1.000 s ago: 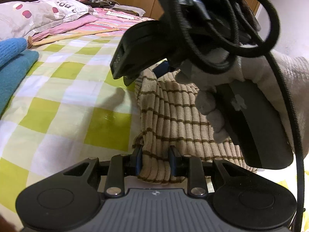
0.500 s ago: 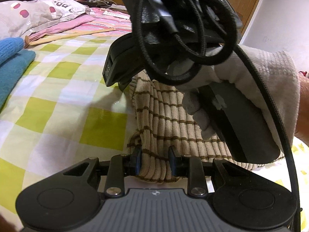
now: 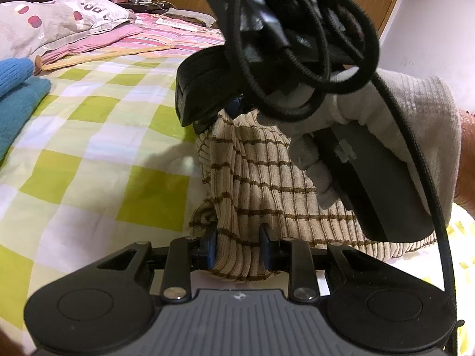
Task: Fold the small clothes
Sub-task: 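Lift the gripped side edge of the sweater with both grippers, then fold the lifted side over the sweater body with both grippers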
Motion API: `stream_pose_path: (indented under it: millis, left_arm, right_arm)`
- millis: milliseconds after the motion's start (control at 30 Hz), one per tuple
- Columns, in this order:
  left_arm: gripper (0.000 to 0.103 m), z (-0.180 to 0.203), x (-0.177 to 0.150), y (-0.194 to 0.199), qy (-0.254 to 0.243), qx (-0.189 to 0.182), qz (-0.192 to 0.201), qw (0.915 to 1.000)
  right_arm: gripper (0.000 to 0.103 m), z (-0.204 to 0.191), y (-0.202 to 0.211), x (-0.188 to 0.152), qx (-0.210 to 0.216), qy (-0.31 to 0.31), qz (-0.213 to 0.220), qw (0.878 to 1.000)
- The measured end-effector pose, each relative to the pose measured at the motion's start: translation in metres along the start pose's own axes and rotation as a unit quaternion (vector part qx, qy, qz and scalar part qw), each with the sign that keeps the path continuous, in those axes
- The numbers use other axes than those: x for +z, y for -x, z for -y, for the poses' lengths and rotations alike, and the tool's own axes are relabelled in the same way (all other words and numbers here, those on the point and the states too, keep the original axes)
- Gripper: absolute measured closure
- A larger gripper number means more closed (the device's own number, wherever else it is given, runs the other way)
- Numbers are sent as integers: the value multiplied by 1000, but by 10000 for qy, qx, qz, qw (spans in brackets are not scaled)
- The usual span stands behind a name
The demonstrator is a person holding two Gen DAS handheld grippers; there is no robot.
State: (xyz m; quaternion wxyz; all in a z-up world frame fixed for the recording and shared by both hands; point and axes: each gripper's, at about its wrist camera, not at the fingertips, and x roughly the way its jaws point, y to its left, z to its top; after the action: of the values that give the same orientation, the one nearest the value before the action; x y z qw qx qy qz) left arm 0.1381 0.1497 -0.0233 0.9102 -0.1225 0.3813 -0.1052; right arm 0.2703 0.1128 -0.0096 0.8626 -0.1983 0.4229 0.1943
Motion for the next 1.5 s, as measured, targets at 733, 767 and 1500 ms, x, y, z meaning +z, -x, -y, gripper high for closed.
stream_pose_path:
  millis: [733, 767, 1500]
  left_arm:
    - [66, 2, -6, -5, -101, 5, 275, 9996]
    - [66, 2, -10, 0, -90, -8, 304, 9995]
    - [54, 5, -17, 24, 121, 325, 845, 9958]
  right_arm:
    - [89, 39, 33, 0, 518, -650, 164, 9964]
    - [89, 41, 34, 0, 530, -669, 175, 9962]
    - [89, 78, 68, -16, 852, -1143, 489, 9886]
